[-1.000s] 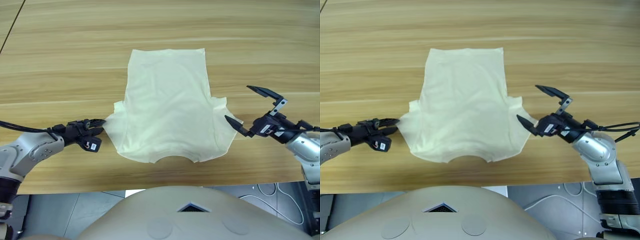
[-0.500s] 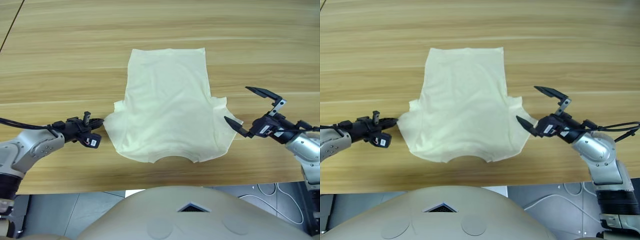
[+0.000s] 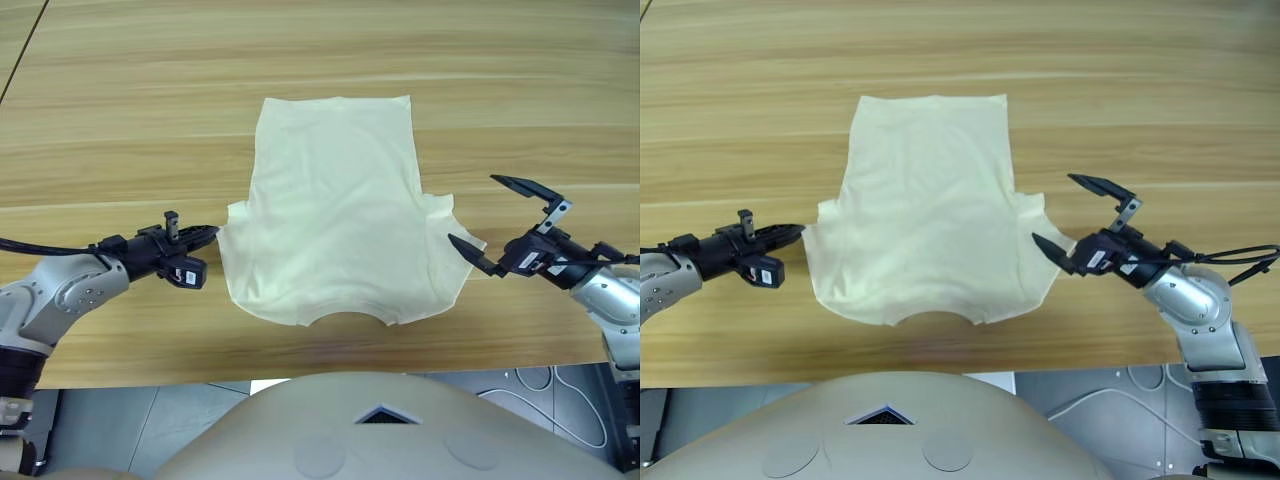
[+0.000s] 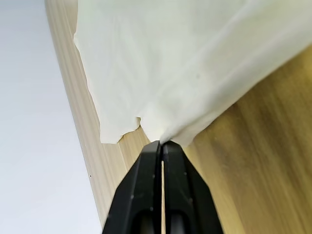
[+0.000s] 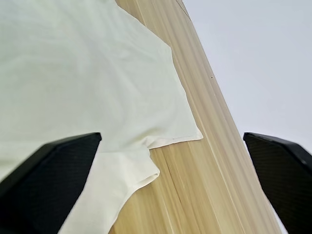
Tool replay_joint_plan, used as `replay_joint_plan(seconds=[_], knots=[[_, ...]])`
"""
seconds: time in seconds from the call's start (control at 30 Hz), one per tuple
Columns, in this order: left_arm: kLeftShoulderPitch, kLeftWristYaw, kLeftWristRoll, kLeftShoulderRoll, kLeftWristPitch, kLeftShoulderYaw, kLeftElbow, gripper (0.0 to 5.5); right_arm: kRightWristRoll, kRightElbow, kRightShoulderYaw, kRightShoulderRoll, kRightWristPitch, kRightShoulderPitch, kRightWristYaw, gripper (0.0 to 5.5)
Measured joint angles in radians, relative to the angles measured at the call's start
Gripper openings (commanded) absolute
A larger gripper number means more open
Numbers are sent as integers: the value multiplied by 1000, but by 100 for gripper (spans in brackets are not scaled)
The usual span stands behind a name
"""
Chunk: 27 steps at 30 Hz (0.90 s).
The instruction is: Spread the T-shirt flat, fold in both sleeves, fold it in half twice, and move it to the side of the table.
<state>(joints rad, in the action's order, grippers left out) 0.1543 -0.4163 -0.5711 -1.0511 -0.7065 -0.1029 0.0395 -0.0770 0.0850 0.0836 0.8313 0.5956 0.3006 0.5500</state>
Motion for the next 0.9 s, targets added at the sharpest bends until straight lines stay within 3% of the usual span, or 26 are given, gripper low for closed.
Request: replay_joint_plan(seconds=[0.47,0.9], knots=[[-108,10,-2,158,-40,-104,-71,1,-5,6,-11,-20,0,0,0,540],[-233,-15,-69,238,-48,-208,46,1,-22,29,-13,-27,0,-2,0,540]])
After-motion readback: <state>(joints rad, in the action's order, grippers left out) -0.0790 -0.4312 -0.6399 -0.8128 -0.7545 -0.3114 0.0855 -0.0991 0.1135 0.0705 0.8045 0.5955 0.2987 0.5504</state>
